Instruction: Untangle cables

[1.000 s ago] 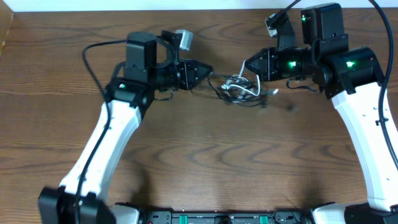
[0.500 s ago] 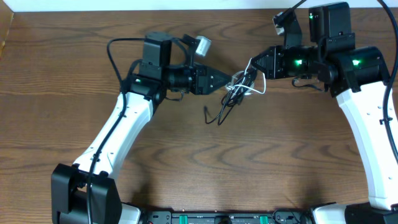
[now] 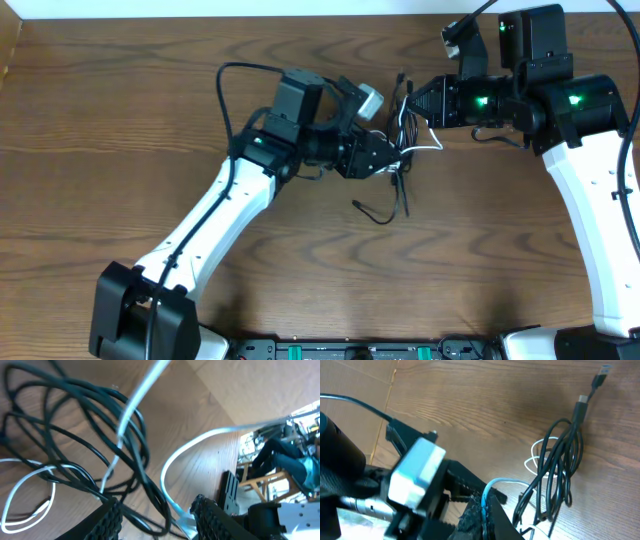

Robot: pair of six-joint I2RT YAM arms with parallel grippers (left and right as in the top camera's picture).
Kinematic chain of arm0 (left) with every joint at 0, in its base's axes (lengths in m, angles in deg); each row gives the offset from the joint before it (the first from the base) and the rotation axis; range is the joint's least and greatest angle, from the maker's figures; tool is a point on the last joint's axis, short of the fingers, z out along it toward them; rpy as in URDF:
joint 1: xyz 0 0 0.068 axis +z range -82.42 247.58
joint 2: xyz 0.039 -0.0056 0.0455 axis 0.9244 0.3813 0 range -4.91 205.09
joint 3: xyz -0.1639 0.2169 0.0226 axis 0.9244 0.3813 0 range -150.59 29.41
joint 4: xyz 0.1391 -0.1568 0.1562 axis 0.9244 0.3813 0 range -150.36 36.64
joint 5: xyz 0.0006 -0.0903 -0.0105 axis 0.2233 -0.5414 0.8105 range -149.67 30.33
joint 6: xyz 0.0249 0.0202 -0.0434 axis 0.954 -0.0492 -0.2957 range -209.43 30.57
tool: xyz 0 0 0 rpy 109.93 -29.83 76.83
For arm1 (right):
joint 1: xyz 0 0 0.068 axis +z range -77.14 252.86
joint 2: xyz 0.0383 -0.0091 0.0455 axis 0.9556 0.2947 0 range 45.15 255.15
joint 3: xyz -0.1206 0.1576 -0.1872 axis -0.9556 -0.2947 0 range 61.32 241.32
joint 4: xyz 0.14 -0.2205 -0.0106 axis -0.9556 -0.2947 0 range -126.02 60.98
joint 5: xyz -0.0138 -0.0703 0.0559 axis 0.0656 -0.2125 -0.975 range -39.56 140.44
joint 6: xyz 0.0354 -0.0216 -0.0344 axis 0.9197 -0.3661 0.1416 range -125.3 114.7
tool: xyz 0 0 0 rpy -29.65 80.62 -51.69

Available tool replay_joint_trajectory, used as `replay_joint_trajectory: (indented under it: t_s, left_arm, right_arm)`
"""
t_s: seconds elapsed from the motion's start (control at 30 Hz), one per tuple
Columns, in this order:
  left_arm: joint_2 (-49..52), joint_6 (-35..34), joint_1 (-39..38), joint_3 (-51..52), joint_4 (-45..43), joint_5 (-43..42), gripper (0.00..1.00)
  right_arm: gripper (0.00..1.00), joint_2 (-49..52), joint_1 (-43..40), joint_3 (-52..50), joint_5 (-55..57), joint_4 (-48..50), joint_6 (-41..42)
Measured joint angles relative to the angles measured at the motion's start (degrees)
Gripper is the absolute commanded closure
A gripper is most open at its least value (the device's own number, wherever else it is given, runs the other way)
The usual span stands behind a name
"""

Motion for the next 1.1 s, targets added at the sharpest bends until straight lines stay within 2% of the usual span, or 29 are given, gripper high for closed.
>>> replay_joint_trajectory:
  t_s: [0.23, 0.43, 0.5, 0.63, 0.67, 0.9, 1.1]
  left_arm:
    - [0.02, -0.37, -1.95, 0.00, 0.31, 6.27, 0.51]
    - [1.22, -3.48, -3.67, 0.00, -2.71, 13.00, 0.53]
    - [1.95, -4.48, -4.00, 0.00, -3.50, 14.78, 0.61]
    - [2.73, -6.16, -4.07, 0.00, -3.74, 17.75, 0.89]
    - [2.82, -6.27, -4.07, 0.00, -3.76, 18.29, 0.92]
    - [3.04, -6.43, -4.09, 0.00, -2.14, 24.35, 0.93]
    - [3.04, -6.40, -4.11, 0.00, 1.44, 32.76, 0.92]
  right_arm:
    - [0.99, 0.00, 0.00, 0.00, 0.00, -0.02, 0.02]
    - [0.99, 0.00, 0.00, 0.00, 0.02, -0.20, 0.00]
    - [0.99, 0.00, 0.00, 0.00, 0.02, -0.28, 0.00]
    - [0.99, 0.02, 0.00, 0.00, 0.07, -0.61, 0.00]
    - [0.99, 0.00, 0.00, 0.00, 0.11, -0.61, 0.00]
    - [0.99, 0.02, -0.90, 0.00, -0.76, -0.20, -0.04]
    - [0.99, 0.04, -6.97, 2.25, -5.86, -0.85, -1.27]
